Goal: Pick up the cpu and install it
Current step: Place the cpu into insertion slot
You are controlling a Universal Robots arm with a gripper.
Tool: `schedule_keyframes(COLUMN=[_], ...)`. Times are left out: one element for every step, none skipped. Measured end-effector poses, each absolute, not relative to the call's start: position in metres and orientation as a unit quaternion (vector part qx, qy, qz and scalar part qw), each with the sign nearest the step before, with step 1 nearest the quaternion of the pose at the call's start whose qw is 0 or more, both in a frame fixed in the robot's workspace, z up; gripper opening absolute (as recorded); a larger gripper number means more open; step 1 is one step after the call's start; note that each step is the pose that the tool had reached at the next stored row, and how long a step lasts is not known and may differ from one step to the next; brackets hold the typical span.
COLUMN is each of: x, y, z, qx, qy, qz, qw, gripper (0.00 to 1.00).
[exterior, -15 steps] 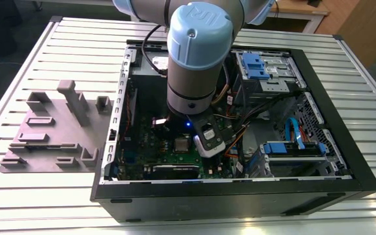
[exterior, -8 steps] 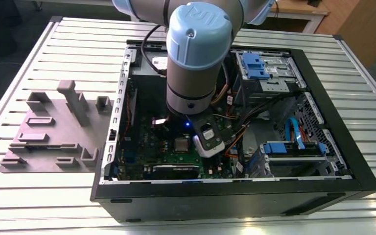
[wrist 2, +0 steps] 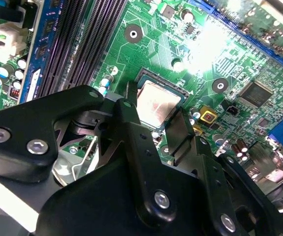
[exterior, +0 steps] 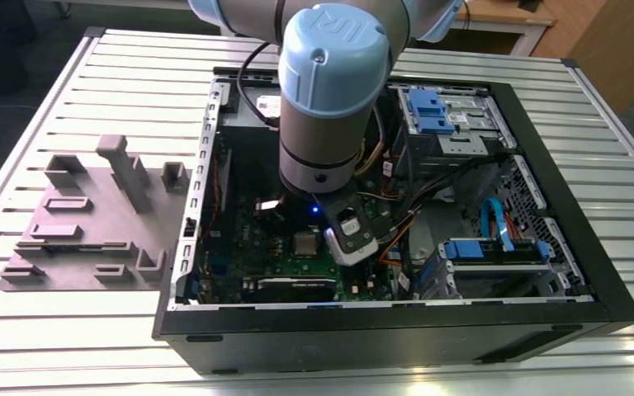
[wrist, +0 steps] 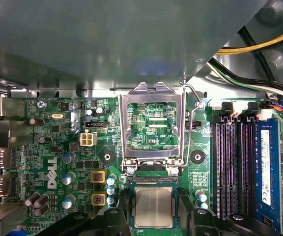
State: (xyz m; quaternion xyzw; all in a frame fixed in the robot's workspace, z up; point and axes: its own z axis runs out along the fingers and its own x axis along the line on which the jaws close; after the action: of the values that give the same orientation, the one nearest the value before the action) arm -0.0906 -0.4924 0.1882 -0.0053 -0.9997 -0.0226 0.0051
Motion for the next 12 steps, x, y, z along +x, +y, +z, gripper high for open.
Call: schedule_keyframes(x=[-0.0906,-0.0906,-0.0907,-0.0906,-0.0906,-0.0906,-0.0906,-0.0906,-0.0906,-0.0906,-0.0905,-0.0905], y=[-0.4924,-0.4924,-0.4924,-0.4923,-0.4923,-0.4923,-0.4923,-0.4923,-0.4923,-0.4923,-0.4921,-0.4918], z=[0.1881,0.1881,0.1881,0.1880,0.1879,0.1879,0.1879,0.1880,0.1879,0.1879,0.1879,0.1879], qx=[-0.005,-0.005,-0.005,-0.005,-0.005,-0.005,-0.005,-0.005,-0.005,-0.005,-0.005,-0.005], qy=[-1.000,-1.000,-1.000,-1.000,-1.000,-1.000,-1.000,-1.000,-1.000,-1.000,-1.000,-1.000], qz=[-0.023,-0.023,-0.023,-0.023,-0.023,-0.023,-0.023,-0.023,-0.023,-0.023,-0.023,-0.023], qw=[0.005,0.005,0.005,0.005,0.005,0.005,0.005,0.005,0.005,0.005,0.005,0.005], gripper=[0.47,0.47,0.47,0.47,0.47,0.47,0.47,0.47,0.47,0.47,0.47,0.47])
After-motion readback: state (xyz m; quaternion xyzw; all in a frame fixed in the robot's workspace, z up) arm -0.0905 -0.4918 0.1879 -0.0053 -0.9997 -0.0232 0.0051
